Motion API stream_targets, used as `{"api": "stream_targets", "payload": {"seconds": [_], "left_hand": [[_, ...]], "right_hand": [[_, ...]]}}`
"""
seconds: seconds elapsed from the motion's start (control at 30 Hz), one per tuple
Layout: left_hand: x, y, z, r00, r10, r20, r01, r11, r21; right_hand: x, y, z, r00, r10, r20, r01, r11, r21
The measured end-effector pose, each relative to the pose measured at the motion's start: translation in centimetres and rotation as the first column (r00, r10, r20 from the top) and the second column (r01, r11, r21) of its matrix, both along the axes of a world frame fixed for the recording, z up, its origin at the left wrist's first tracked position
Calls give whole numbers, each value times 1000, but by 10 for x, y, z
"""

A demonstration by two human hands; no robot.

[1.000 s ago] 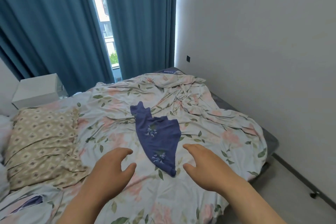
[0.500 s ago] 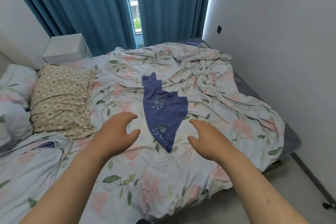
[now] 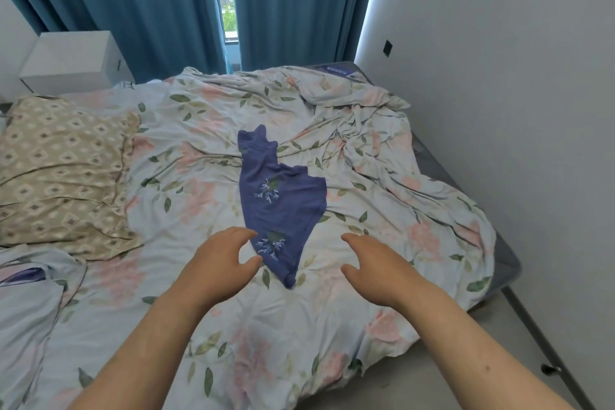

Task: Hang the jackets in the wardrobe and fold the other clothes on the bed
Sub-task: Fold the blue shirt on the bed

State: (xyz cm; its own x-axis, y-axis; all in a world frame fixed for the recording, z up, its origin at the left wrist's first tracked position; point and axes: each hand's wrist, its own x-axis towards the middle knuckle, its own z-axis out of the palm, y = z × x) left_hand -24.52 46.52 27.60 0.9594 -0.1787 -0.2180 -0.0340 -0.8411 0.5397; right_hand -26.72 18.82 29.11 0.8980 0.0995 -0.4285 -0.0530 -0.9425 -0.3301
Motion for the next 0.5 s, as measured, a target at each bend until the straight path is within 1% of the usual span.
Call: {"api": "stream_targets", "payload": {"seconds": [0.1,0.27,0.37,0.5], "left_hand": [[9,-1,-17,999,-4,-43,4,1000,7],[19,-7,-43,988,65,-142,-68,998,-11],[29,-16,-62,961,162,-224,-176,983,-45],[49,-45,-102,901,305,-308,-349,932,-96]], "right_hand": [[12,0,-9,1000,18,-16,-18,1000,-14],[41,-11,-31,995,64,-81,-65,998,-8],[70,-20,-53,988,93,-126,-93,996,1],[118,-34,-103,978,125,-165,-121,992,39]]}}
